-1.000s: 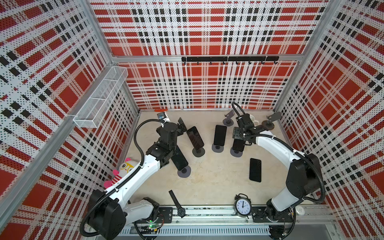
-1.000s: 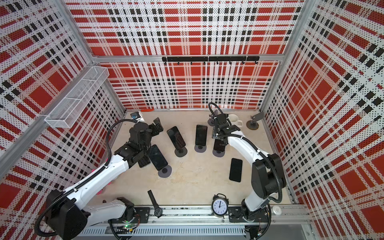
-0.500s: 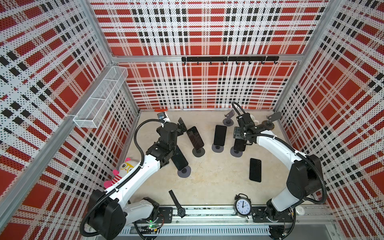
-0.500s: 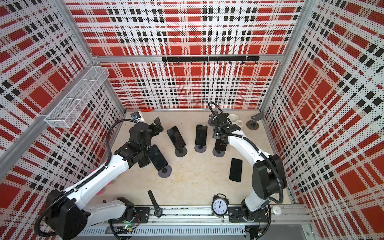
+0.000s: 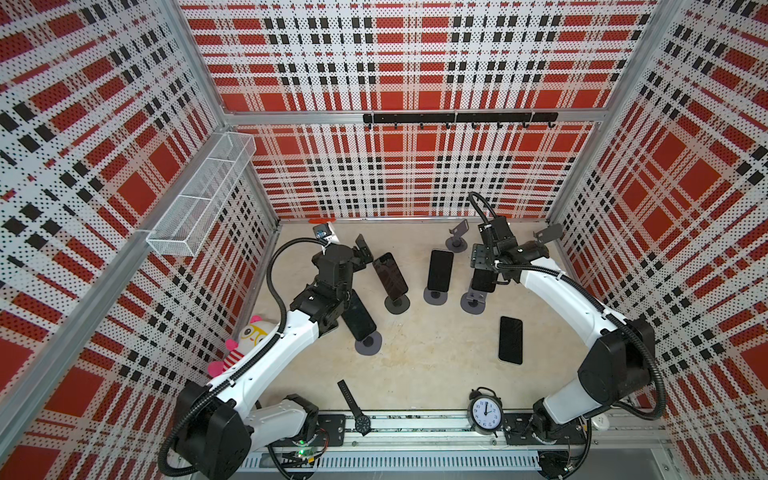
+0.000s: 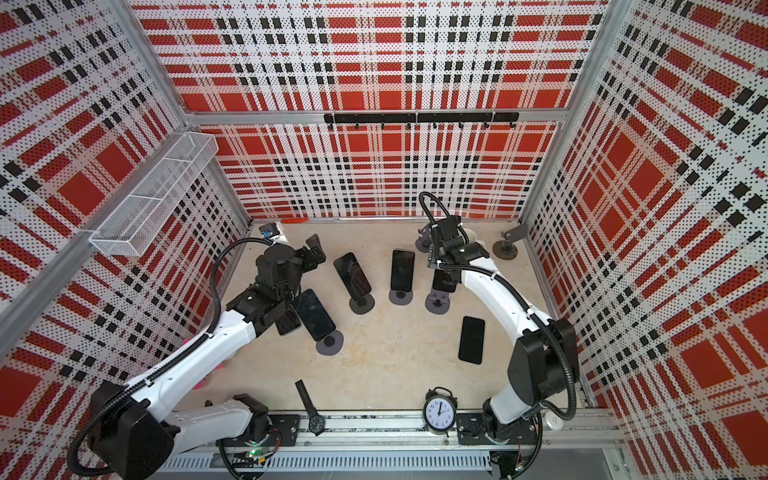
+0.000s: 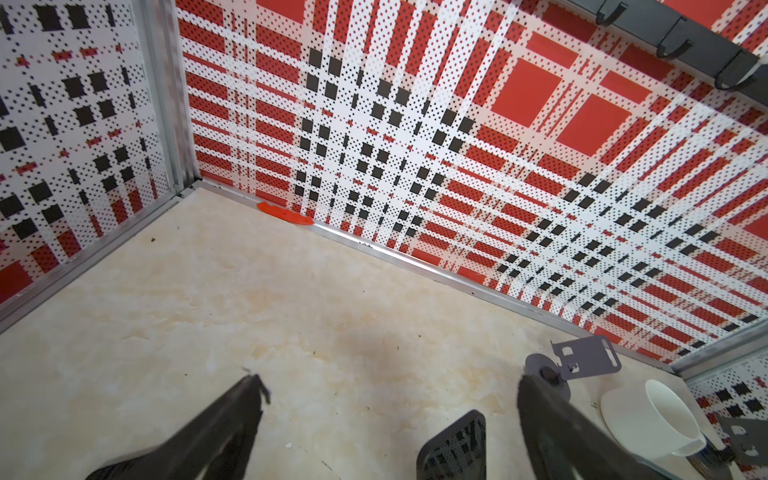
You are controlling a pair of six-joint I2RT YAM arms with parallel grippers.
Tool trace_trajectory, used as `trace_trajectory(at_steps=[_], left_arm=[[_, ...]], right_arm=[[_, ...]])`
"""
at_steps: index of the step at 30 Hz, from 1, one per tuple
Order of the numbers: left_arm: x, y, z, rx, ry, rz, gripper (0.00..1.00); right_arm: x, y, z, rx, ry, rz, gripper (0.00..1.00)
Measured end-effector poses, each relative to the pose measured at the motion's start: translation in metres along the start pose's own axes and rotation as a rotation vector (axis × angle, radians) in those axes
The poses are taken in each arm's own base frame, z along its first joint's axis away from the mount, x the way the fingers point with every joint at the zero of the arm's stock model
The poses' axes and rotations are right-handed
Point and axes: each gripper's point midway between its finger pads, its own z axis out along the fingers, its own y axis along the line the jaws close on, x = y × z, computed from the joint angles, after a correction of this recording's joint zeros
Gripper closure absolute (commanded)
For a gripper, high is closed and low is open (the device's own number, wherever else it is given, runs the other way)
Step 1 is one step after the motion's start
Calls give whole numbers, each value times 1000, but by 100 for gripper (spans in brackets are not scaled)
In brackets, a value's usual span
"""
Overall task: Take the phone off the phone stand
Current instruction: 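Lower the right gripper and close it on the standing black phone, then lift the black phone off its stand with the right gripper toward the robot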
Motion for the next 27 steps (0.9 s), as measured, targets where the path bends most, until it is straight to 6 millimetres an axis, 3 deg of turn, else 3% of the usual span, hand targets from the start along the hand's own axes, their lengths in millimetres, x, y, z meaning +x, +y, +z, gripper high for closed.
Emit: trace_trajectory(at_steps=[6, 16, 22, 27], left_arm=[[3, -5, 0, 31, 16, -4, 2], [-2, -9, -2, 51, 3, -19, 2], [-4, -8, -1, 49, -4, -22, 2], [-7, -6, 0, 46, -14, -28, 2]], right_arm=[[0, 3, -13, -43, 1, -29, 35], [25, 22, -30, -110, 73, -160, 35], [40, 44, -46, -245, 116, -210, 35], [68, 73, -56, -353, 174, -291, 35]])
